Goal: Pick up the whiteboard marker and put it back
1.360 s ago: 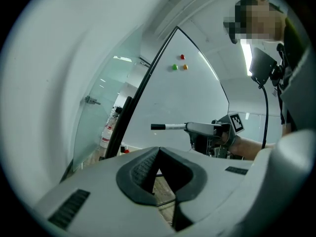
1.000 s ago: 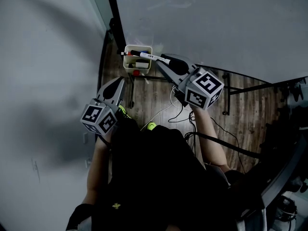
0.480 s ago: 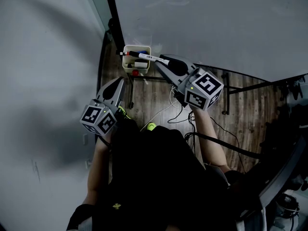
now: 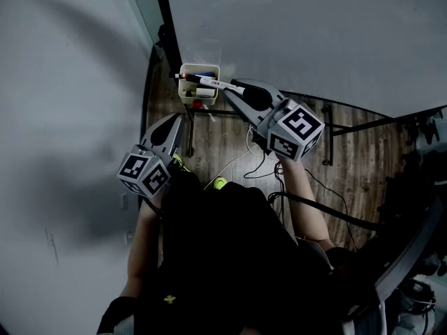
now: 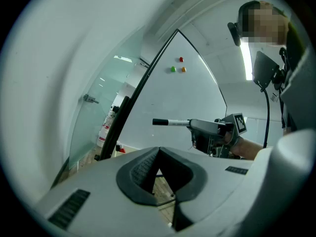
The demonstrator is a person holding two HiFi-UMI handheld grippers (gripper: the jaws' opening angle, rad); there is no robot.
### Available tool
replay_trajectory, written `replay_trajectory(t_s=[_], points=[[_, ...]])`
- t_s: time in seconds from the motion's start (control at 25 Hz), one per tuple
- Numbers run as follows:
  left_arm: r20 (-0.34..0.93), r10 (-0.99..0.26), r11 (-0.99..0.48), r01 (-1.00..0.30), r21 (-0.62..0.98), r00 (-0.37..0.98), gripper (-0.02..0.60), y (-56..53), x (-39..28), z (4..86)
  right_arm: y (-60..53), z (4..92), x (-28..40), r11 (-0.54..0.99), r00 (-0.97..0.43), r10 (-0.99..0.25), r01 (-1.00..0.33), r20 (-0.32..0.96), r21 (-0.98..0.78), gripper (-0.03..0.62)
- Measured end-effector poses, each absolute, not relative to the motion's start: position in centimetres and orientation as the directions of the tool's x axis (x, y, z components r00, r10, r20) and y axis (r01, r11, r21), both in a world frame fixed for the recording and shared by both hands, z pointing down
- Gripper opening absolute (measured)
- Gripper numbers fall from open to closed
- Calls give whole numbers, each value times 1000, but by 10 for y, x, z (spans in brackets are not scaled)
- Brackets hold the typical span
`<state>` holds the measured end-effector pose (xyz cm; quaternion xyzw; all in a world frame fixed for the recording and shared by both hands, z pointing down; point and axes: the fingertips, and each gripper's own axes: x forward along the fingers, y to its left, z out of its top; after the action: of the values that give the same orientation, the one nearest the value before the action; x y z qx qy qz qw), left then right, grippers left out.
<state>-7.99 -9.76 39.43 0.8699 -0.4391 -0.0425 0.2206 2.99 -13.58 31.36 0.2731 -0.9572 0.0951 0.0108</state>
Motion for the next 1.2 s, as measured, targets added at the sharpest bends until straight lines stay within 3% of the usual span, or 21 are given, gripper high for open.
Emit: replay_trajectory(t_s=[1.2], points=[[159,-797,-466,-761,452,583,32,-85,-120,404,-166,346,21,799,-824,-552,-567,128,-203,71]])
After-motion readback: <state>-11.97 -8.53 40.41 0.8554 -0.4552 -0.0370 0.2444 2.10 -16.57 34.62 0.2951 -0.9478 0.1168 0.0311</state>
